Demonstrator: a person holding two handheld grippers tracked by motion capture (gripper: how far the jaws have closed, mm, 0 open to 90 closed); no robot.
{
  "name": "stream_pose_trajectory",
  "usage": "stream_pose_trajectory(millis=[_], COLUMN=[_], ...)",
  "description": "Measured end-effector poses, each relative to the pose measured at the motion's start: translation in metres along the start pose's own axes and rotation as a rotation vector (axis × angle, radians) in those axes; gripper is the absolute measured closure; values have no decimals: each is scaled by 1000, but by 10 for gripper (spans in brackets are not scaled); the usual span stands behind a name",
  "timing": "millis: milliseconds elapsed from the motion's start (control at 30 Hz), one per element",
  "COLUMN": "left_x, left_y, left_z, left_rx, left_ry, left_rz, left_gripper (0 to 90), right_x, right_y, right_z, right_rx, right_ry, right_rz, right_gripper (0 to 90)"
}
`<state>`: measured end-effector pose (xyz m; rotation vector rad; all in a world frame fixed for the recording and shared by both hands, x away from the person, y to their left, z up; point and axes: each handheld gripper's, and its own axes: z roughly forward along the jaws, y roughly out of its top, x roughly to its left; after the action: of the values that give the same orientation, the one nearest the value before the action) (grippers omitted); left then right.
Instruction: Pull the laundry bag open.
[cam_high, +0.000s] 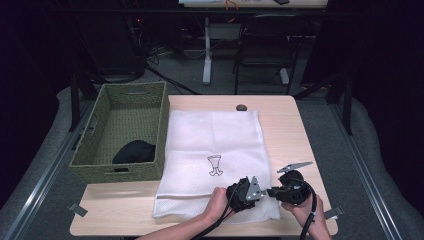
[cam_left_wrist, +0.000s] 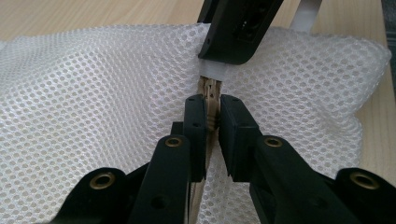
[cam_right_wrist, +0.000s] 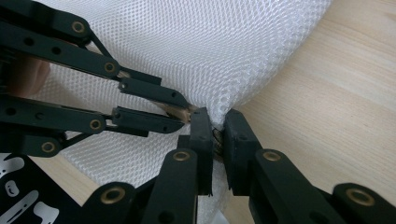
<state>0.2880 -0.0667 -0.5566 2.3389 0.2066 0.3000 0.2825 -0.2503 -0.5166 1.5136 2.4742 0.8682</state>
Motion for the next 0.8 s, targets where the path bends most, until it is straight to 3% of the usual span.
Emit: stream_pose_trajectory(millis=[333,600,800], left_x=[2,5,5], left_y=[-3,-5,-5], left_z=[4,3,3], left_rx=[24,14,23], left_ry=[-24,-55,-58], left_rz=[-11,-60,-70], left_gripper=[854,868,869], right_x=[4,6,7], right_y=[1,1,1], right_z=[1,1,2], right_rx=[2,0,7], right_ry=[7,-4,-24], right_rz=[-20,-31,-56], right_gripper=[838,839,840])
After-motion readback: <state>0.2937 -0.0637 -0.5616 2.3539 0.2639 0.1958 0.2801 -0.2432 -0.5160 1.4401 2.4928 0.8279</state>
